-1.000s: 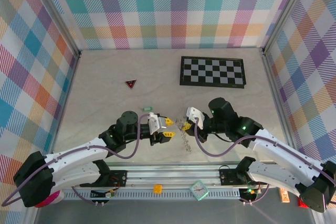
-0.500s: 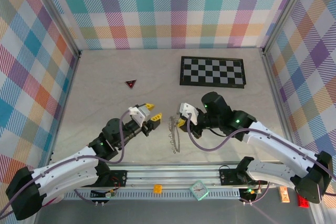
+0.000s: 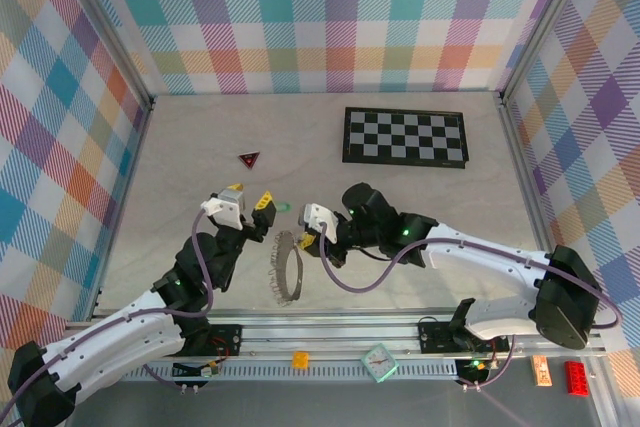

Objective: Put the keys on the keyring

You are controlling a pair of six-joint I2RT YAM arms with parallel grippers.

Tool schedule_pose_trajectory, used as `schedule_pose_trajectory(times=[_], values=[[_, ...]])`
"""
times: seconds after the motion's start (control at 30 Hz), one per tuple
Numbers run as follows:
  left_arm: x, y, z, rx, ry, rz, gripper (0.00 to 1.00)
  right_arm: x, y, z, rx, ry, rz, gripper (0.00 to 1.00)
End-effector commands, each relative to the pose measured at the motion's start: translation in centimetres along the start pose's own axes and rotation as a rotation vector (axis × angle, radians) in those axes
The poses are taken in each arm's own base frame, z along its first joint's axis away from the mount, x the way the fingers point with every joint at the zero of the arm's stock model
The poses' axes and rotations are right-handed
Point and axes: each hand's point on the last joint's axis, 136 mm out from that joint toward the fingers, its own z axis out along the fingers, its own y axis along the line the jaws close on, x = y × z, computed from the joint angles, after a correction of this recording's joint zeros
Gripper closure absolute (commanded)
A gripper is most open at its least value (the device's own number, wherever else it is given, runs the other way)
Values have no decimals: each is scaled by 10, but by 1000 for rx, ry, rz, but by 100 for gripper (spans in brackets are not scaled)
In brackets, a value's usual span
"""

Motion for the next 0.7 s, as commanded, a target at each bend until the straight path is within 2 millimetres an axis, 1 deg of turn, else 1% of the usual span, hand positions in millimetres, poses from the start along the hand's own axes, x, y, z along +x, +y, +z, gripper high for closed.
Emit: schedule_pose_trajectory(times=[0.0,0.13,0.3,0.37,0.67], values=[[-8,21,-4,-100,-31,-82,33,38,-25,-5,110,95,-43,100],[0,24,-3,-117,-6,-82,32,86,-39,-18,171,260,-73,100],[3,25,-2,-121,9,-72,31,137,-42,-36,169,517,-151,100],[5,25,-1,-121,15,-68,31,150,-45,-43,173,606,-162,100],[10,25,2,-125,32,-60,31,191,-49,-66,184,862,-173,100]])
